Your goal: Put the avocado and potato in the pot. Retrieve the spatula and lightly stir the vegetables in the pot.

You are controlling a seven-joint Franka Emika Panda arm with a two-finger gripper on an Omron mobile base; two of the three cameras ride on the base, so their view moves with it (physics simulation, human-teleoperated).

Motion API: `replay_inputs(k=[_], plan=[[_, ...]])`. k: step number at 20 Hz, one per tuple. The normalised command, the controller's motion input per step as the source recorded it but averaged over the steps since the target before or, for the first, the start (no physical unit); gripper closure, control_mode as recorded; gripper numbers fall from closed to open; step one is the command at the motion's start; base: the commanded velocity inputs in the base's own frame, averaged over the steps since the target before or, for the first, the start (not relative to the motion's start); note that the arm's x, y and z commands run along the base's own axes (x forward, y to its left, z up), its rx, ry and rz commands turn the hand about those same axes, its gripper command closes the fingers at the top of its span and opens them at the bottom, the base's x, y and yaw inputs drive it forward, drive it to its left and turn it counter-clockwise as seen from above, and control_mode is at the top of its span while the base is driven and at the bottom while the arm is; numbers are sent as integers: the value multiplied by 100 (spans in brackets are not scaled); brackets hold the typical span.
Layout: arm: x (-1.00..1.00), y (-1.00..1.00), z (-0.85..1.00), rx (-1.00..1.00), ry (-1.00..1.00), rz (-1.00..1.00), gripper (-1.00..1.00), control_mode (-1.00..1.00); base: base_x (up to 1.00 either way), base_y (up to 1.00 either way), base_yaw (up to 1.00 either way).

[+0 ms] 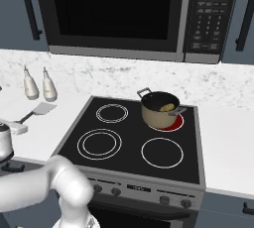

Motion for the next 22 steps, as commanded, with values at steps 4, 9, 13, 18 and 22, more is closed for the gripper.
replay_inputs(k=[4, 9, 13, 18, 22], plan=[[-100, -15, 98, 17, -2, 0, 100, -100, 0, 0, 0], [-97, -42, 100, 40, 7, -8, 100, -100, 0, 0, 0], [-74, -66, 100, 62, 24, -27, 100, -100, 0, 0, 0], [-47, -70, 100, 71, 25, -39, 100, -100, 0, 0, 0], [-25, -76, 100, 71, 22, -52, 100, -100, 0, 0, 0]])
